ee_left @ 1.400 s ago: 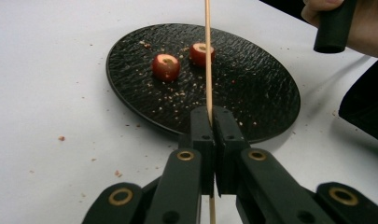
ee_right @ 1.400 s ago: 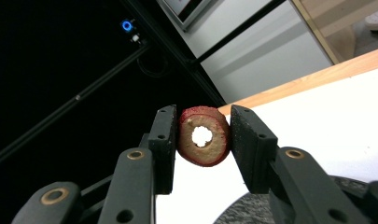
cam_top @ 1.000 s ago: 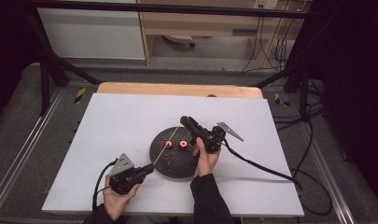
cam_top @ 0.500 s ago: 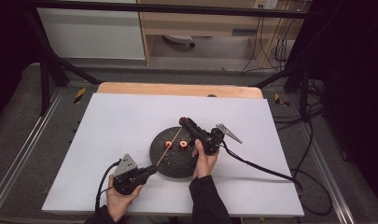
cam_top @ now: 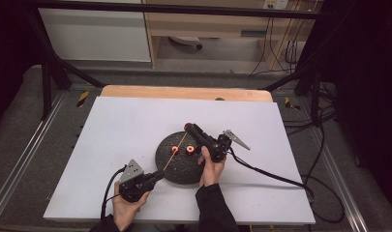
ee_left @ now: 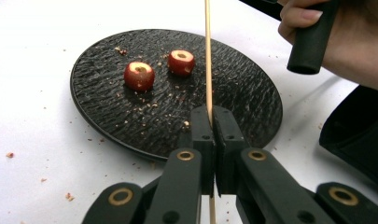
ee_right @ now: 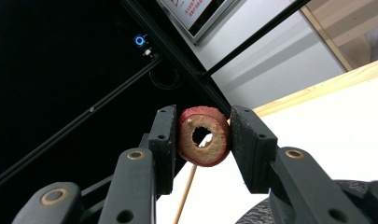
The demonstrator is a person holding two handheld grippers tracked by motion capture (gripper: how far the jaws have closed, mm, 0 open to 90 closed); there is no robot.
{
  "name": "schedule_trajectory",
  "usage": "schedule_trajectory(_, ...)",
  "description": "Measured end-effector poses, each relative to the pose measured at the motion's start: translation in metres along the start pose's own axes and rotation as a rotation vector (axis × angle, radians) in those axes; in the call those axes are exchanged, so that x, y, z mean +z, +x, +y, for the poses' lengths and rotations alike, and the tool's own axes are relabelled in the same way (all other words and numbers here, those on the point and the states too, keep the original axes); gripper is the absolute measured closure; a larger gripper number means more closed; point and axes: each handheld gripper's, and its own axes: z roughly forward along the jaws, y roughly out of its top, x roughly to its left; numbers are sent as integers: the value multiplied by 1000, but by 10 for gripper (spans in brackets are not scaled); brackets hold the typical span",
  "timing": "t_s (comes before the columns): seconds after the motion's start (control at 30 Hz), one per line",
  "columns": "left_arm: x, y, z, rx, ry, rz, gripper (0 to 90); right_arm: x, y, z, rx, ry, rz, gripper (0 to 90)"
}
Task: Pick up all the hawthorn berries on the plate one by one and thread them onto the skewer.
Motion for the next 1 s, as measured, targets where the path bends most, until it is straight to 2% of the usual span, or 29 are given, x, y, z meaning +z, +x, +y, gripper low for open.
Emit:
schedule_trajectory(0.33,9,-9,11,-17,-24,30,881,-1,1,-1,6,1,11,630)
schedule_trajectory(0.73,26,-11,34,-59,-37,18,881,-5,4,-3,-2,36,19,630)
schedule_trajectory(0.93,34,-12,45,-54,-43,30,881,-8,6,-6,-13,63,23,630)
schedule_trajectory(1.0,36,-11,46,-56,-39,21,881,-9,7,-8,-20,71,22,629)
